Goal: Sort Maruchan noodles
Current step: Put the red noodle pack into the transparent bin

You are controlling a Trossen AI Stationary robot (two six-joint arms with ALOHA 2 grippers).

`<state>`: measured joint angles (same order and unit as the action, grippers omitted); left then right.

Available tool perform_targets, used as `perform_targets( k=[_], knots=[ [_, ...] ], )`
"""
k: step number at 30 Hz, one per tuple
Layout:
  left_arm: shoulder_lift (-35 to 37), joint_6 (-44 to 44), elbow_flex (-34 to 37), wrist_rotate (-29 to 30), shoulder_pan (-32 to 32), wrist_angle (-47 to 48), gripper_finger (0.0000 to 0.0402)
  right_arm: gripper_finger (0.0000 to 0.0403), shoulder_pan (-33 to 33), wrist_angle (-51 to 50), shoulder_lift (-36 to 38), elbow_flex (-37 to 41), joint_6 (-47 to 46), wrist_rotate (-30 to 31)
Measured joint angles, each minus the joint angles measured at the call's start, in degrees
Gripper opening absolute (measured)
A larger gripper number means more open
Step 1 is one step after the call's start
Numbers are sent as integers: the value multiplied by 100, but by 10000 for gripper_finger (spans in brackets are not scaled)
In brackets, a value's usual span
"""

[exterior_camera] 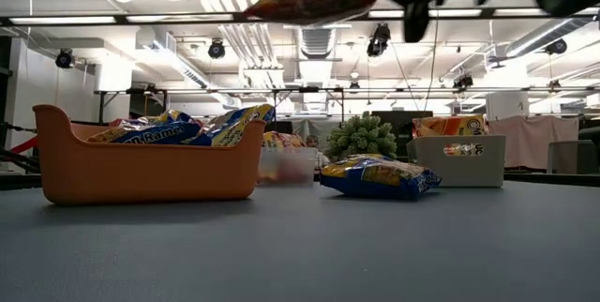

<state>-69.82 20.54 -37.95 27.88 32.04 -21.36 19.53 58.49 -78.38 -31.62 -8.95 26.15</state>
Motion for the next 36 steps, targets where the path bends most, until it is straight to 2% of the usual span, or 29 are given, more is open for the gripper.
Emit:
perform_targets(
  k=[4,8,12,16,22,25,31,36],
  knots=[
    [692,26,643,2,-302,-531,0,8,-913,-43,146,-3,-10,-988],
    [1204,-144,1122,9,-496,-1094,0,8,-1584,-92,198,-138,365,-1689],
    [1491,-58,1362,8,-521,-1861,0,8,-1983,-221,162,-403,928,-1876],
    [1644,261,1398,59,-532,-2163,0,8,-2288,-826,143,-763,1514,-1886],
    [1672,1256,1127,866,-532,-2217,0,8,-2739,-2693,82,-1597,2284,-1893],
    [1670,1696,1060,1245,-541,-2198,0,8,-3018,-3802,11,-2113,2485,-2170],
    [1736,2197,1064,1689,-563,-2198,0,8,-3478,-5677,-436,-3448,2996,-2659],
    [1801,2378,1066,1987,-563,-2186,0,8,-3797,-7435,-1101,-4855,3791,-2699]
  ],
)
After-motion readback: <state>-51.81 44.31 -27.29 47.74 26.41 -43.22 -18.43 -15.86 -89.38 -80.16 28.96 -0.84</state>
